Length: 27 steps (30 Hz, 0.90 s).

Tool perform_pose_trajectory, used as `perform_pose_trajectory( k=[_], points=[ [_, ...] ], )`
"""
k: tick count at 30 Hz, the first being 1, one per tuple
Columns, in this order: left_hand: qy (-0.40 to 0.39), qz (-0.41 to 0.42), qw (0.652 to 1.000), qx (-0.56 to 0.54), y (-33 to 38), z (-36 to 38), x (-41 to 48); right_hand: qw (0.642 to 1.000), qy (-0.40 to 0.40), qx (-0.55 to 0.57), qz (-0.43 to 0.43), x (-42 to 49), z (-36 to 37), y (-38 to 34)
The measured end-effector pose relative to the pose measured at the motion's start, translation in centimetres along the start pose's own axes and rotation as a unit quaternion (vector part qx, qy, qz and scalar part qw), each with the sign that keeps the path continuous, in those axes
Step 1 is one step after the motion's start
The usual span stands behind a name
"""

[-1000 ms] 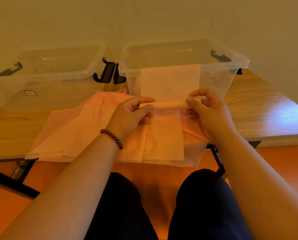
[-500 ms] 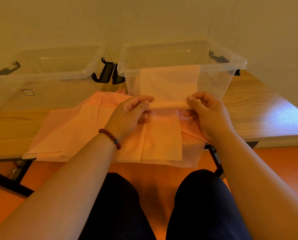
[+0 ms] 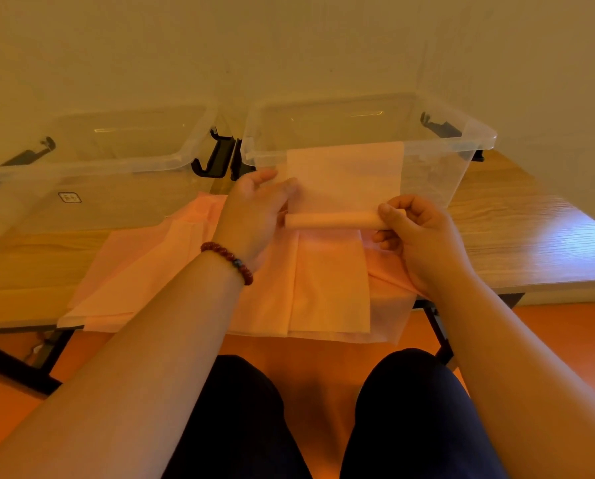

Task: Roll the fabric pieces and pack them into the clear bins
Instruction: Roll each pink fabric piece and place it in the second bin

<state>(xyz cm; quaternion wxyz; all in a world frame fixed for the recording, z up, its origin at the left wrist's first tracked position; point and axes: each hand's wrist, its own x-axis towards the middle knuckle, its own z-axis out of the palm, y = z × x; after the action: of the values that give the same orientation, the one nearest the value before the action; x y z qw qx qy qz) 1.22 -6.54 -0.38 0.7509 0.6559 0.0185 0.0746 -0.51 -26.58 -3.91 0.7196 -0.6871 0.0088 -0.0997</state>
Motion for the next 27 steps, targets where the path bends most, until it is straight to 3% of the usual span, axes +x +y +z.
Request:
perform_pose_trajectory(
  k=[3, 6, 18, 22, 27],
  points=[
    [-0.008, -0.073, 0.996, -0.041, 0.9, 1.2, 0.8, 1.000, 0.006, 0.004, 0.002, 0.0, 0.0, 0.0],
    [-0.015, -0.092, 0.995, -0.031, 1.4, 2.0, 1.6, 1.000, 0.004, 0.005, 0.003, 0.0, -0.1, 0.0],
    [0.084, -0.098, 0.989, -0.076, 1.1, 1.6, 1.7, 0.999, -0.017, -0.028, -0.012, -0.3, 0.2, -0.1],
    [0.064, -0.125, 0.986, -0.086, 0.8, 1.5, 1.7, 0.999, -0.018, -0.035, -0.014, -0.3, 0.1, -0.2],
    [0.053, -0.096, 0.992, -0.068, 1.6, 1.5, 2.2, 1.000, -0.016, -0.012, -0.006, -0.3, 0.1, -0.2]
  ],
)
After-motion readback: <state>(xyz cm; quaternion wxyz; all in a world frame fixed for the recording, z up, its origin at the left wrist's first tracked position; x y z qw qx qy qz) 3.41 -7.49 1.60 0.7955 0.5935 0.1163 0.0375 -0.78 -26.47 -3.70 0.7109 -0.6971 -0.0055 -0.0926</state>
